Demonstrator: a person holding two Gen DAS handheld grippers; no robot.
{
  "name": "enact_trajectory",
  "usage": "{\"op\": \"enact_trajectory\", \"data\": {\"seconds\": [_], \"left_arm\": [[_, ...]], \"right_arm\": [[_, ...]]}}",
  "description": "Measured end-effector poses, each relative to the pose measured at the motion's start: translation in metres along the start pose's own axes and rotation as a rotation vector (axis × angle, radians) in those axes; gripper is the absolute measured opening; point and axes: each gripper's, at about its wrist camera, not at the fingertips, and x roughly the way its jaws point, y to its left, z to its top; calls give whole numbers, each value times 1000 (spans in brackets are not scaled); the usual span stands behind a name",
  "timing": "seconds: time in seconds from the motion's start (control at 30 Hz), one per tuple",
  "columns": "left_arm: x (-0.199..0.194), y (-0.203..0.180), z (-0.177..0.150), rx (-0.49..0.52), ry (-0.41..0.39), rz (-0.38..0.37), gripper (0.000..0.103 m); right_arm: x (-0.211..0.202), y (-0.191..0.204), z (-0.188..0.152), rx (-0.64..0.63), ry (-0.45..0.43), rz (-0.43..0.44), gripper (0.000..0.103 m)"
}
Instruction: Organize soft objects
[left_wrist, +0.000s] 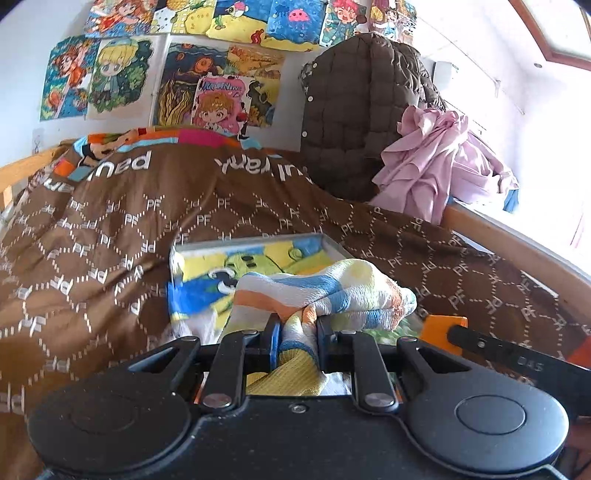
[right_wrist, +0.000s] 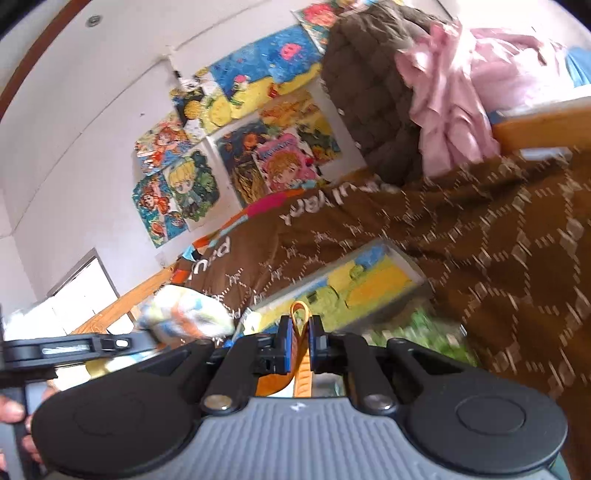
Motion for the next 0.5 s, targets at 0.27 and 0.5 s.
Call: {"op": "enact_trajectory", "data": {"seconds": [0.27,0.5], "left_arm": [[77,33,21,13,1,14,21],[159,77,40,-33,4,-35,21]], "right_arm": [[104,14,49,-109,6,37,10],[204,2,64,-73,22,-2,10]]}}
